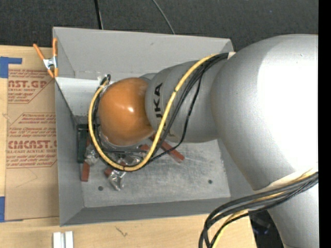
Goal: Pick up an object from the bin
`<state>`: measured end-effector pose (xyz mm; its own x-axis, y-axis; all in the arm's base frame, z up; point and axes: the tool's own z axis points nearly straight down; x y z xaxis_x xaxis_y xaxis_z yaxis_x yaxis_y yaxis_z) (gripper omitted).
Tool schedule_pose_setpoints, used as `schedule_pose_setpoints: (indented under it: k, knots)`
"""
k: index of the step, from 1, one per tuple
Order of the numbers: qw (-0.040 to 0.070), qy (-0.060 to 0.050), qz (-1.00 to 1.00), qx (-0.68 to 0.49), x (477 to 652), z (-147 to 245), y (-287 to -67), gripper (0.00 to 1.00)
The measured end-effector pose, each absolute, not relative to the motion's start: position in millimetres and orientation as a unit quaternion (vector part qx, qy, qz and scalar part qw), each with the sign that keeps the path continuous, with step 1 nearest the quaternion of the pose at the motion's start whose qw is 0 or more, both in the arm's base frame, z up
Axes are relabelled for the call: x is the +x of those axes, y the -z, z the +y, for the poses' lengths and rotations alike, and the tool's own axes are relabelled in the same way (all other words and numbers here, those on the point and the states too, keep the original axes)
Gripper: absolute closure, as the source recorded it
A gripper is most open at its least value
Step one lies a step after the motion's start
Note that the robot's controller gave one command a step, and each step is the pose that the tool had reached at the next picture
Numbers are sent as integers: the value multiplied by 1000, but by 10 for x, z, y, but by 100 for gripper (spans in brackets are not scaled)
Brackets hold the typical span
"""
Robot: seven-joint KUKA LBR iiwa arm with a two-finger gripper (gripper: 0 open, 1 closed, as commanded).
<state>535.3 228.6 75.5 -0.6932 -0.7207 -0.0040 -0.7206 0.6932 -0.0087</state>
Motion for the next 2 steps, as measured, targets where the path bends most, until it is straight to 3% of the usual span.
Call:
schedule_pose_setpoints:
  k: [1, 2]
  knots:
    - [1, -1, 939, -345, 5575, 1615, -1480, 100]
    - [1, -1, 939, -345, 5574, 1617, -1480, 100]
